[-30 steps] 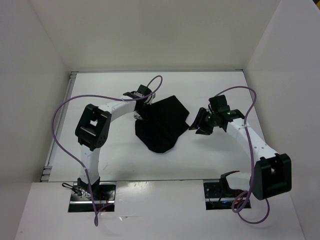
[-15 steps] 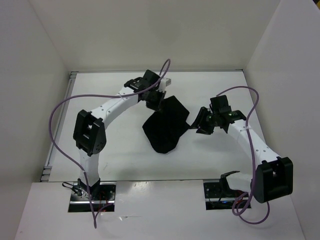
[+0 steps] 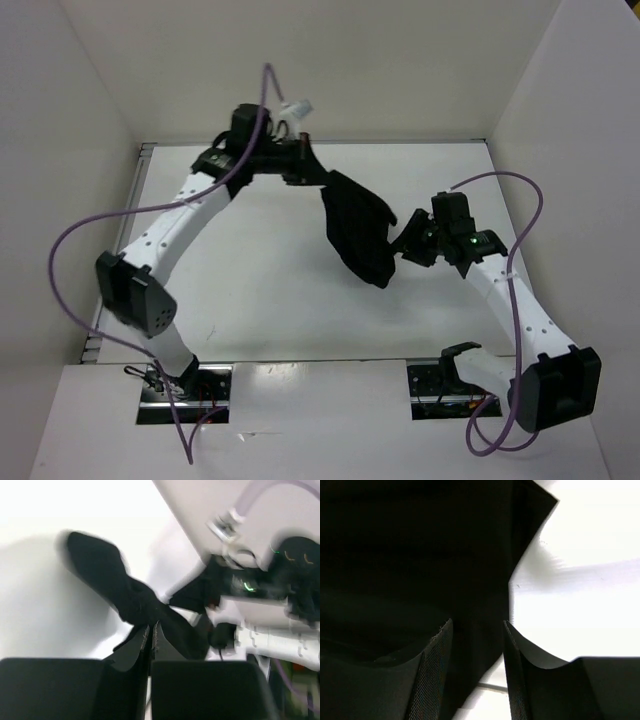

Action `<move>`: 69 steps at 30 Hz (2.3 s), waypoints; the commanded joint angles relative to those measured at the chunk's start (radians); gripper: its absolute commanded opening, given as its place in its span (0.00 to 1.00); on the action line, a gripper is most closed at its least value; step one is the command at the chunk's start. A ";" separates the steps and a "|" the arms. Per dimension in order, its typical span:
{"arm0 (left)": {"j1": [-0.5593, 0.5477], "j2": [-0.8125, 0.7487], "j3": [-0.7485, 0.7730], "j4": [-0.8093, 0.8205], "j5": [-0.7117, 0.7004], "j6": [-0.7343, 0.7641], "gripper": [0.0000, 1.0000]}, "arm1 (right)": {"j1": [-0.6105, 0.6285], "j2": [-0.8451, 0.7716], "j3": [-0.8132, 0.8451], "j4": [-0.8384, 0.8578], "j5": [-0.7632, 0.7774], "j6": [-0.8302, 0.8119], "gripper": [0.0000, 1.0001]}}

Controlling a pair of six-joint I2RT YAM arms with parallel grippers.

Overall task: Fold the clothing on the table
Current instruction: Move the skirt to the center of the board, then flatten the skirt out

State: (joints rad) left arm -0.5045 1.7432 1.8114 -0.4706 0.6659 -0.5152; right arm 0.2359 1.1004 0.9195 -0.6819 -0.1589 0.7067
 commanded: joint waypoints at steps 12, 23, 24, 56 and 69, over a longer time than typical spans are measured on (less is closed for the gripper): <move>0.422 -0.368 -0.946 0.193 -0.195 -0.300 0.00 | -0.001 -0.045 0.016 -0.035 -0.016 -0.019 0.50; 0.422 -0.505 -1.030 0.110 -0.195 -0.278 0.00 | 0.167 0.299 0.093 0.059 -0.096 -0.018 0.26; 0.413 -0.528 -1.052 0.110 -0.195 -0.278 0.00 | 0.183 0.314 0.093 0.059 -0.096 0.000 0.33; 0.412 -0.570 -1.170 0.138 -0.173 -0.267 0.00 | 0.304 0.676 0.093 0.283 -0.070 0.183 0.05; 0.422 -0.579 -1.215 0.101 -0.232 -0.238 0.00 | 0.079 0.470 0.140 -0.071 0.350 0.053 0.00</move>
State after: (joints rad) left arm -0.0906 1.1919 0.6201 -0.3500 0.4709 -0.7822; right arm 0.3428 1.6032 1.0332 -0.6178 0.0021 0.8078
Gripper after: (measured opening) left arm 0.009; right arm 0.004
